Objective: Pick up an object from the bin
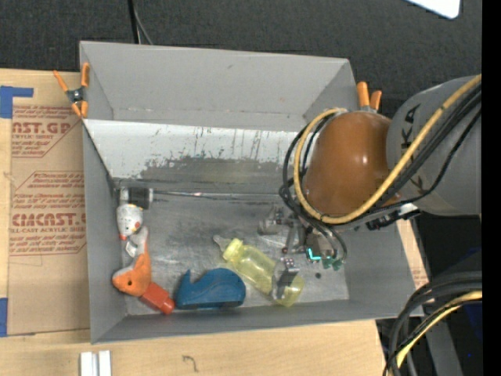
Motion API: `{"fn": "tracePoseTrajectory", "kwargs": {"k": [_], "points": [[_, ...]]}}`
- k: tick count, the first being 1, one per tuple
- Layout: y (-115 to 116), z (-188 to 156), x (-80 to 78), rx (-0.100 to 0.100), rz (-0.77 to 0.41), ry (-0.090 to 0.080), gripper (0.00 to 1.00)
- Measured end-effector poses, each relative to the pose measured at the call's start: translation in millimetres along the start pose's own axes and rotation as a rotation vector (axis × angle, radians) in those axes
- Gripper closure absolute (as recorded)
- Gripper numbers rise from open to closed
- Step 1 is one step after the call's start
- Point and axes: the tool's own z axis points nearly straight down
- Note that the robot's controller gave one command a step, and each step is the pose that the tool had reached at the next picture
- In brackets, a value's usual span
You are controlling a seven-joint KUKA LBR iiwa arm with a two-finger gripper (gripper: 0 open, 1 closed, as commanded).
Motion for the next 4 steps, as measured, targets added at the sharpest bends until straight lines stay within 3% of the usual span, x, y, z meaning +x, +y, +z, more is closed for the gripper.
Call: {"fn": "tracePoseTrajectory", "kwargs": {"k": [1,2,3,4], "points": [[0,0,-0.2,0.0,0.0,0.0,0.0],[-5,94,-15.8,0.001,-0.065,-0.012,1.0],[-5,94,-15.8,0.001,-0.065,-0.013,1.0],[-4,55,-15.1,0.002,-0.088,0.0,1.0]]}}
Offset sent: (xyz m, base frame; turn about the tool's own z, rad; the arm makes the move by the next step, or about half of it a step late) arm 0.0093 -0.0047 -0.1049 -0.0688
